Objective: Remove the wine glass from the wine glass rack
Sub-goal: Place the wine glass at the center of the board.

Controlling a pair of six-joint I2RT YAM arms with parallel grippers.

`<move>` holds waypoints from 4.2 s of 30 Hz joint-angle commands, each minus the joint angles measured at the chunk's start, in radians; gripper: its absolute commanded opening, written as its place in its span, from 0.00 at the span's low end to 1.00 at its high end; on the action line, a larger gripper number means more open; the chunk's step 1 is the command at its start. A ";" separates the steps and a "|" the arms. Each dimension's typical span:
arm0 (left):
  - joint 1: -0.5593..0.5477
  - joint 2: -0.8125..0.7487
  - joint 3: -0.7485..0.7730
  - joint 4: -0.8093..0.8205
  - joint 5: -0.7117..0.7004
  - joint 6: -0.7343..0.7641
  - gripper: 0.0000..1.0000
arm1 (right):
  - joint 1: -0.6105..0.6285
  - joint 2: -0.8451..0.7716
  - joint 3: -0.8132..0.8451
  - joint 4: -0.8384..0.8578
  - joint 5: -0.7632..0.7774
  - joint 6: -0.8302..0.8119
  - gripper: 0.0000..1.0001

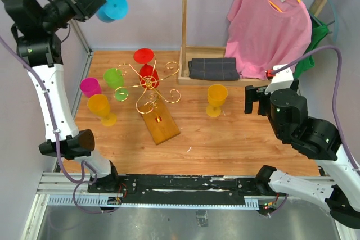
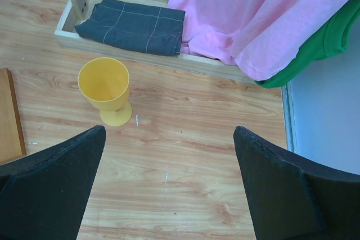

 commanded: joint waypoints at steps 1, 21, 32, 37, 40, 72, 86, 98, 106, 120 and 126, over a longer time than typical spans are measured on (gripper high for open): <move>-0.116 0.007 0.026 -0.087 -0.033 0.207 0.00 | 0.014 0.000 0.040 -0.023 0.031 0.019 0.99; -0.782 -0.074 -0.083 -0.215 -0.563 0.996 0.00 | 0.014 0.055 0.187 -0.075 0.058 0.056 0.98; -1.096 -0.042 -0.114 -0.183 -0.812 1.319 0.00 | 0.008 0.261 0.552 -0.183 0.093 0.037 0.98; -1.202 -0.110 -0.293 -0.018 -0.891 1.450 0.00 | -0.013 0.345 0.725 -0.182 0.113 -0.020 0.99; -1.271 -0.158 -0.426 0.081 -0.943 1.547 0.00 | -0.032 0.404 0.838 -0.179 0.115 -0.053 0.99; -1.446 -0.305 -0.990 0.685 -0.995 1.979 0.00 | -0.553 0.491 0.830 -0.040 -1.001 0.060 0.98; -1.445 -0.297 -1.008 0.686 -0.970 2.003 0.00 | -0.590 0.492 0.784 0.125 -1.220 0.060 0.98; -1.445 -0.312 -1.058 0.711 -0.947 2.050 0.00 | -0.702 0.553 0.726 0.301 -1.465 0.229 0.98; -1.445 -0.316 -1.060 0.709 -0.943 2.062 0.00 | -0.705 0.583 0.714 0.375 -1.544 0.301 0.98; -1.445 -0.310 -1.056 0.710 -0.924 2.081 0.00 | -0.675 0.632 0.659 0.513 -1.762 0.421 0.98; -1.455 -0.312 -1.059 0.707 -0.923 2.088 0.00 | -0.657 0.629 0.636 0.569 -1.780 0.446 0.99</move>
